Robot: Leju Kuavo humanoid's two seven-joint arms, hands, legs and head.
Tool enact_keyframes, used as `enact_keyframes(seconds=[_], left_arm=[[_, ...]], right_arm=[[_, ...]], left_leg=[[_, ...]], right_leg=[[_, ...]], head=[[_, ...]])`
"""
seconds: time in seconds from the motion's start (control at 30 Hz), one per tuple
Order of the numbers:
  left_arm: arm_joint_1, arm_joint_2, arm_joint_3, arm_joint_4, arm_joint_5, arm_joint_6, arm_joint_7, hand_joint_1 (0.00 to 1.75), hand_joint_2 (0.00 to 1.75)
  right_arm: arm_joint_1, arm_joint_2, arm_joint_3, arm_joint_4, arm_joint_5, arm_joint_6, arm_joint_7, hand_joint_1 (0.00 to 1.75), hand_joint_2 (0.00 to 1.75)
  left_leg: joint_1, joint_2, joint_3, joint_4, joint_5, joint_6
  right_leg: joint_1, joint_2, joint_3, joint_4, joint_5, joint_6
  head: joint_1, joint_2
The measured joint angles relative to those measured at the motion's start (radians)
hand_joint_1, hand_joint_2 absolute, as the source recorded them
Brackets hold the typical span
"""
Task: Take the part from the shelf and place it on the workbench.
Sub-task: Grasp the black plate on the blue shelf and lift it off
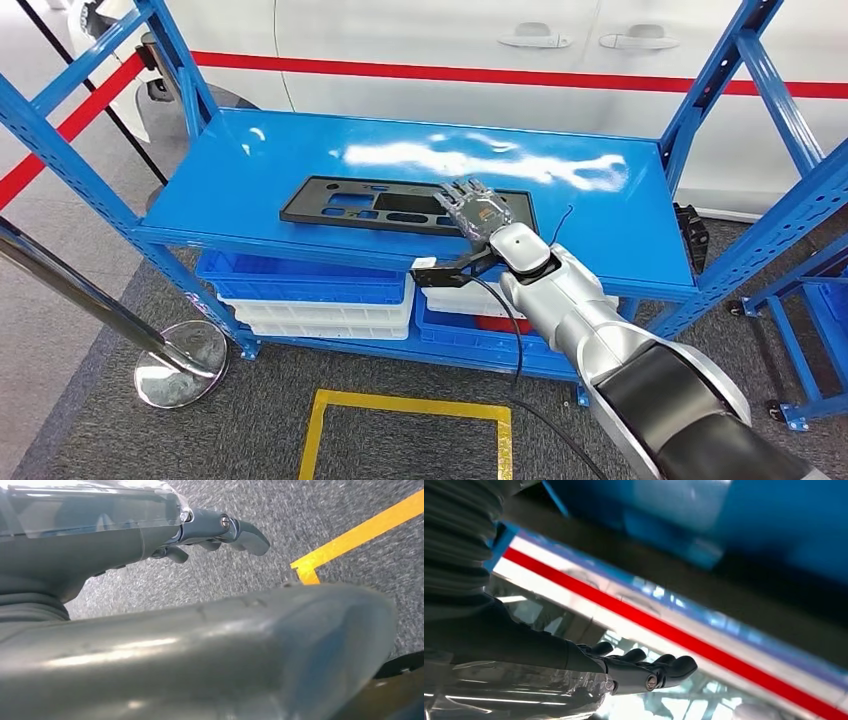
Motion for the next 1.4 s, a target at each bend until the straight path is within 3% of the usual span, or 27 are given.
enact_keyframes(seconds=[0.07, 0.13, 0.17, 0.2, 0.3, 0.37, 0.43, 0.47, 0.5, 0.57, 0.63, 0.67, 0.8, 0.87, 0.93, 0.97, 1.0, 1.03, 1.1, 1.17, 1.3, 1.37, 1.4], left_arm=[[0.002, 0.000, 0.000, 0.000, 0.001, 0.001, 0.000, 0.00, 0.00], [0.001, 0.001, 0.000, 0.000, 0.004, 0.002, 0.000, 0.00, 0.00], [0.001, 0.002, 0.000, 0.000, 0.006, 0.002, 0.000, 0.00, 0.00], [0.001, 0.002, 0.000, 0.000, 0.007, 0.002, 0.000, 0.00, 0.00], [0.004, 0.003, 0.000, 0.000, 0.010, 0.003, -0.001, 0.00, 0.00], [0.004, 0.002, 0.000, 0.000, 0.010, 0.003, -0.002, 0.00, 0.00], [0.004, 0.002, 0.000, 0.000, 0.010, 0.003, -0.003, 0.00, 0.00], [0.005, 0.002, 0.000, 0.000, 0.010, 0.003, -0.003, 0.00, 0.00], [0.005, 0.002, 0.000, 0.000, 0.010, 0.003, -0.003, 0.00, 0.00], [0.005, 0.002, 0.000, 0.000, 0.010, 0.003, -0.003, 0.00, 0.00], [0.005, 0.002, 0.000, 0.000, 0.010, 0.002, -0.003, 0.00, 0.00], [0.005, 0.002, 0.000, 0.000, 0.010, 0.002, -0.003, 0.00, 0.00], [0.005, 0.002, 0.000, 0.000, 0.011, 0.002, -0.005, 0.00, 0.00], [0.005, 0.002, 0.000, 0.000, 0.012, 0.002, -0.005, 0.00, 0.00], [0.006, 0.002, 0.000, 0.000, 0.013, 0.002, -0.006, 0.00, 0.00], [0.007, 0.002, 0.000, 0.000, 0.013, 0.002, -0.006, 0.00, 0.00], [0.007, 0.002, 0.000, 0.000, 0.013, 0.002, -0.006, 0.00, 0.00], [0.007, 0.002, 0.000, 0.000, 0.013, 0.002, -0.006, 0.00, 0.00], [0.006, 0.002, 0.000, 0.000, 0.013, 0.002, -0.006, 0.00, 0.00], [0.005, 0.002, 0.000, 0.000, 0.014, 0.003, -0.006, 0.00, 0.00], [0.006, 0.003, 0.000, 0.000, 0.022, 0.007, -0.011, 0.00, 0.00], [0.006, 0.003, 0.000, 0.000, 0.027, 0.010, -0.022, 0.00, 0.00], [0.007, 0.002, 0.000, 0.000, 0.029, 0.011, -0.029, 0.00, 0.00]], right_arm=[[-0.002, 0.002, 0.000, 0.008, 0.001, 0.027, 0.015, 0.07, 1.75], [-0.007, 0.005, 0.000, 0.013, 0.003, 0.044, 0.024, 0.52, 1.75], [-0.009, 0.006, 0.000, 0.015, 0.004, 0.048, 0.026, 0.79, 1.75], [-0.010, 0.007, 0.000, 0.016, 0.005, 0.050, 0.026, 0.99, 1.75], [-0.014, 0.008, 0.000, 0.018, 0.009, 0.045, 0.023, 1.11, 1.75], [-0.017, 0.008, 0.000, 0.019, 0.012, 0.040, 0.022, 1.25, 1.75], [-0.016, 0.008, 0.000, 0.022, 0.014, 0.038, 0.021, 1.40, 1.75], [-0.014, 0.008, 0.001, 0.024, 0.015, 0.037, 0.020, 1.46, 1.75], [-0.013, 0.008, 0.001, 0.026, 0.015, 0.036, 0.019, 1.51, 1.75], [-0.017, 0.008, 0.001, 0.027, 0.015, 0.033, 0.016, 1.59, 1.75], [-0.026, 0.009, 0.001, 0.027, 0.015, 0.030, 0.011, 1.64, 1.75], [-0.029, 0.010, 0.001, 0.027, 0.015, 0.027, 0.009, 1.64, 1.75], [-0.036, 0.013, 0.001, 0.026, 0.014, 0.016, 0.002, 1.69, 1.75], [-0.038, 0.015, 0.001, 0.026, 0.014, 0.015, 0.000, 1.73, 1.75], [-0.034, 0.015, 0.001, 0.027, 0.014, 0.014, -0.001, 1.74, 1.75], [-0.032, 0.015, 0.001, 0.027, 0.014, 0.013, -0.002, 1.74, 1.75], [-0.030, 0.016, 0.001, 0.027, 0.014, 0.010, -0.003, 1.74, 1.75], [-0.029, 0.016, 0.001, 0.028, 0.014, 0.008, -0.003, 1.74, 1.75], [-0.028, 0.016, 0.001, 0.028, 0.014, 0.002, -0.004, 1.75, 1.75], [-0.028, 0.017, 0.001, 0.028, 0.007, -0.005, -0.009, 1.75, 1.75], [-0.019, 0.025, -0.027, 0.021, -0.118, -0.033, -0.114, 1.75, 1.75], [-0.010, 0.034, -0.070, -0.002, -0.247, -0.032, -0.225, 1.75, 1.75], [-0.001, 0.040, -0.096, -0.024, -0.321, -0.018, -0.283, 1.75, 1.75]], left_leg=[[-0.001, 0.000, 0.049, -0.106, 0.064, 0.009], [-0.005, 0.000, 0.108, -0.225, 0.106, 0.021], [-0.008, 0.000, 0.122, -0.255, 0.111, 0.026], [-0.011, -0.001, 0.127, -0.264, 0.108, 0.030], [-0.006, -0.001, 0.132, -0.276, 0.116, 0.045], [-0.002, 0.000, 0.135, -0.283, 0.120, 0.053], [-0.003, 0.000, 0.134, -0.283, 0.120, 0.056], [-0.003, 0.000, 0.134, -0.282, 0.120, 0.056], [-0.003, -0.001, 0.134, -0.280, 0.119, 0.056], [-0.002, -0.002, 0.134, -0.274, 0.114, 0.052], [-0.005, -0.004, 0.132, -0.265, 0.108, 0.043], [-0.006, -0.004, 0.131, -0.261, 0.105, 0.038], [-0.005, -0.002, 0.129, -0.253, 0.094, 0.016], [-0.002, -0.001, 0.098, -0.181, 0.049, 0.006], [0.000, 0.000, 0.037, -0.049, -0.011, -0.002], [0.001, 0.000, 0.012, 0.003, -0.026, -0.004], [0.001, 0.000, 0.001, 0.022, -0.023, -0.005], [0.001, 0.000, 0.010, 0.000, -0.001, -0.003], [0.000, 0.000, 0.072, -0.135, 0.068, 0.006], [-0.005, 0.000, 0.125, -0.243, 0.103, 0.018], [-0.006, 0.000, 0.136, -0.274, 0.111, 0.037], [0.000, 0.001, 0.140, -0.287, 0.119, 0.047], [0.000, 0.002, 0.140, -0.288, 0.121, 0.050]], right_leg=[[0.002, 0.001, 0.001, 0.001, -0.001, 0.001], [0.005, 0.003, 0.001, 0.003, -0.003, 0.007], [0.006, 0.003, 0.000, 0.004, -0.004, 0.011], [0.007, 0.003, 0.000, 0.003, -0.003, 0.016], [0.005, 0.003, -0.003, 0.015, -0.015, 0.033], [0.003, 0.003, -0.039, 0.096, -0.065, 0.041], [0.001, 0.002, -0.103, 0.227, -0.124, 0.046], [-0.001, 0.002, -0.124, 0.270, -0.134, 0.048], [-0.003, 0.002, -0.129, 0.278, -0.126, 0.050], [-0.006, 0.001, -0.084, 0.183, -0.063, 0.050], [-0.005, 0.000, -0.024, 0.060, -0.017, 0.044], [-0.003, 0.000, -0.008, 0.027, -0.009, 0.039], [-0.002, 0.000, 0.000, 0.010, -0.009, 0.015], [-0.006, -0.002, 0.004, 0.004, -0.006, 0.005], [-0.004, -0.003, 0.005, 0.004, -0.007, 0.000], [-0.003, -0.002, 0.005, 0.005, -0.007, -0.001], [-0.003, -0.002, 0.005, 0.005, -0.008, -0.001], [-0.003, -0.001, 0.006, 0.006, -0.008, 0.000], [-0.002, 0.000, 0.008, 0.007, -0.010, 0.002], [0.001, 0.002, 0.007, 0.009, -0.011, 0.009], [0.003, 0.003, 0.003, 0.009, -0.013, 0.031], [0.003, 0.003, -0.021, 0.062, -0.050, 0.041], [0.001, 0.002, -0.048, 0.120, -0.082, 0.044]], head=[[0.000, 0.000], [0.000, 0.000], [0.000, 0.000], [0.000, 0.000], [0.000, 0.000], [0.000, 0.000], [0.000, 0.000], [0.000, 0.000], [0.000, 0.000], [0.000, 0.000], [0.000, 0.000], [0.000, 0.000], [0.000, 0.000], [0.000, 0.000], [0.000, 0.000], [0.000, 0.000], [0.000, 0.000], [0.000, 0.000], [0.000, 0.000], [0.000, 0.000], [0.000, 0.000], [0.000, 0.000], [0.000, 0.000]])
